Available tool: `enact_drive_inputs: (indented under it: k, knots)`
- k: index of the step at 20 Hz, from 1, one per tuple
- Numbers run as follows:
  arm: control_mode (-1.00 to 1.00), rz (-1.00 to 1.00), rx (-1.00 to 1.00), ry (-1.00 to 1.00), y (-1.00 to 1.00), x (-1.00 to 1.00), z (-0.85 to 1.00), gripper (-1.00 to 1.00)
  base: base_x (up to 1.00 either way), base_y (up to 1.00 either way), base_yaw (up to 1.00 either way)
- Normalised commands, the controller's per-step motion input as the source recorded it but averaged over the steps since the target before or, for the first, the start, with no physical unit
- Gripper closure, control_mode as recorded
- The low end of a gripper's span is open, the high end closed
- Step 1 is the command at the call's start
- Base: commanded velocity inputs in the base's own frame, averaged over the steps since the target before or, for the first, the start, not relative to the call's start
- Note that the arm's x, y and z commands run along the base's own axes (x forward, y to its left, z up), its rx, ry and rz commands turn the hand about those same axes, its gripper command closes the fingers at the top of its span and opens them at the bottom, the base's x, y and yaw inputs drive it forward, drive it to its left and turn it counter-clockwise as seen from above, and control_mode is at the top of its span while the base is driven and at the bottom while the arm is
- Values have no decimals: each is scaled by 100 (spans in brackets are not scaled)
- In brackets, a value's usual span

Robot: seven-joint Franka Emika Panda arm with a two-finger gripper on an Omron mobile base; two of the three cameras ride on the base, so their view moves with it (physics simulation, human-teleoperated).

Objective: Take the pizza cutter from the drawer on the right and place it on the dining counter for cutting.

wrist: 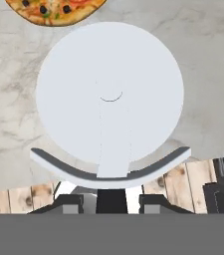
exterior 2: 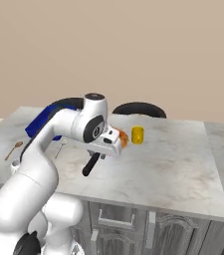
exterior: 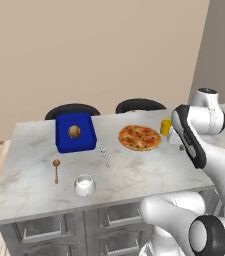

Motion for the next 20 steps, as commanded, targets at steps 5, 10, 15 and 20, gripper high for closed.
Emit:
enact_drive_inputs:
  k: [5, 10, 15, 20]
  knots:
    - [-100, 0, 0, 0, 0, 47, -41, 100, 0, 0, 0]
    - [-100, 0, 0, 0, 0, 65, -32, 100, 0, 0, 0]
    - [-100, -4, 0, 0, 0, 56, -39, 100, 0, 0, 0]
    - [-100, -8, 0, 0, 0, 52, -41, 100, 0, 0, 0]
